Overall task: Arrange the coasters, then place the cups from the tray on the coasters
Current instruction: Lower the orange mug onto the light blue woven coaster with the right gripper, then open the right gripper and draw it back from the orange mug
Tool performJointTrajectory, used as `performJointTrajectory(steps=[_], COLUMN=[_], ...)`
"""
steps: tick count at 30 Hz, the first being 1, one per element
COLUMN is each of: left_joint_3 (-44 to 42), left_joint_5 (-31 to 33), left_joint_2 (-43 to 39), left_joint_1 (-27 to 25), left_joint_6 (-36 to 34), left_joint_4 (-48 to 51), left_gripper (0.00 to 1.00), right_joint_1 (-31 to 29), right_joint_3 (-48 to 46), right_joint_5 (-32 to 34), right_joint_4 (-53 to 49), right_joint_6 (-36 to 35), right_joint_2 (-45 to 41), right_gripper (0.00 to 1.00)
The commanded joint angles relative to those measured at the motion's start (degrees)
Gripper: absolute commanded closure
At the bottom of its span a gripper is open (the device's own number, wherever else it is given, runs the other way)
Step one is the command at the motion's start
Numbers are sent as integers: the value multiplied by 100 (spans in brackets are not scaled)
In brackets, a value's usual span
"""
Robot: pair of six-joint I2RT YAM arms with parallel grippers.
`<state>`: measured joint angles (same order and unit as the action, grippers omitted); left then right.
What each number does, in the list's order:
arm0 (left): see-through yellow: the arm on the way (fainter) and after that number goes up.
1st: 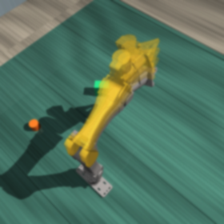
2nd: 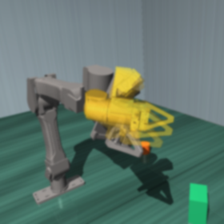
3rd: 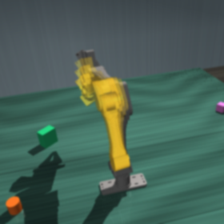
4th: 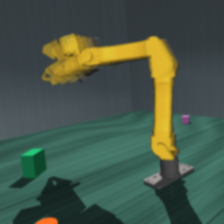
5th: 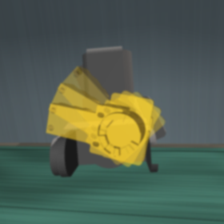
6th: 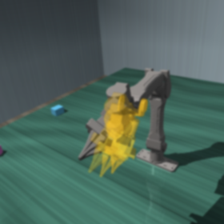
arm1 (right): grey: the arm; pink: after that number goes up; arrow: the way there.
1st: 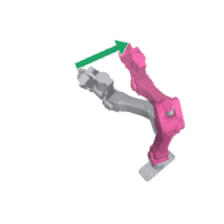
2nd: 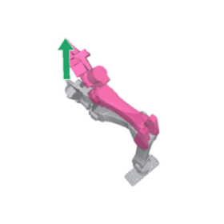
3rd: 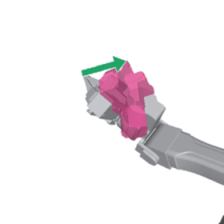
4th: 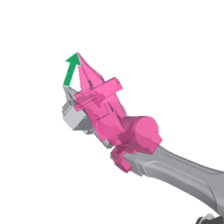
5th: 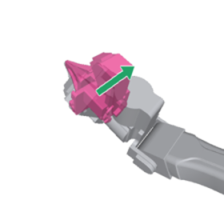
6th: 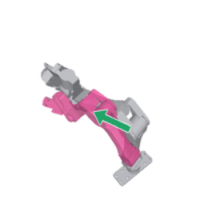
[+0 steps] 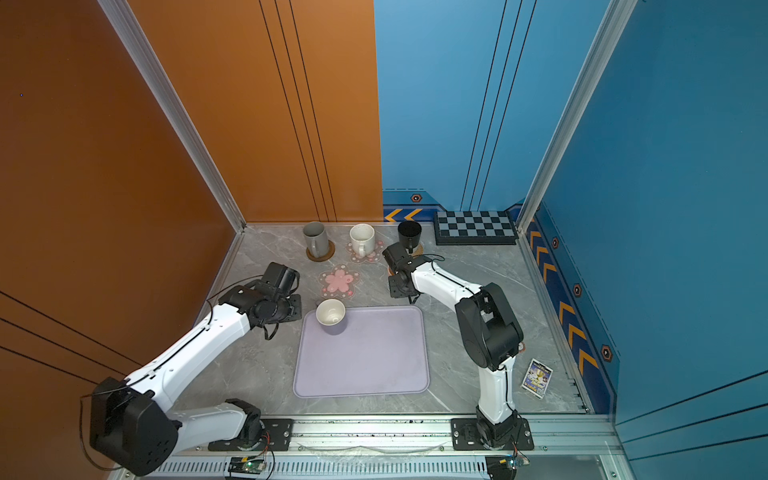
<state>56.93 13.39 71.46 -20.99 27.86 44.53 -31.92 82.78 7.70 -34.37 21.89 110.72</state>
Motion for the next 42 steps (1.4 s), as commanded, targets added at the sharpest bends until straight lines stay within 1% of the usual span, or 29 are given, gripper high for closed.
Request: performJointTrajectory(steps=[1, 5, 7, 10, 14, 16, 17, 22, 27, 31, 35, 42], left_joint_3=[77, 63, 64, 73, 88, 89, 89, 55, 102, 160, 170, 173], left_joint_5=[-82, -99, -106, -114, -122, -155, -162, -178, -295, -323, -352, -215], left_joint_2=[-27, -36, -55, -66, -62, -70, -78, -154, -200, -185, -160, 14], left_joint_1=[53, 43, 43, 43, 43, 41, 36, 25, 31, 17, -1, -53], left_joint_6=[-9, -2, 0, 0, 0, -6, 0, 5, -19, -37, 0, -12], left_joint_4=[60, 62, 64, 65, 63, 59, 56, 72, 79, 82, 82, 75], left_gripper=[73, 73, 73, 73, 73, 73, 73, 73, 73, 73, 73, 73], right_joint_1=[19, 28, 33, 37, 46, 55, 57, 55, 64, 81, 116, 182], right_joint_3=[-34, -34, 0, 10, -58, -69, -69, -48, -46, -230, -621, -1712], right_joint_5=[135, 90, 52, 0, 67, 71, 59, -40, -34, 60, 207, 759], right_joint_4=[308, 269, 200, 102, 62, 47, 46, 36, 35, 36, 18, -144], right_joint_6=[25, 85, 165, 210, 254, 263, 267, 280, 266, 220, 176, 191], right_joint_2=[-330, -331, -324, -339, -405, -436, -445, -516, -722, -1072, -1652, -3152], right_gripper=[100, 100, 88, 78, 77, 75, 74, 60, 56, 54, 52, 48])
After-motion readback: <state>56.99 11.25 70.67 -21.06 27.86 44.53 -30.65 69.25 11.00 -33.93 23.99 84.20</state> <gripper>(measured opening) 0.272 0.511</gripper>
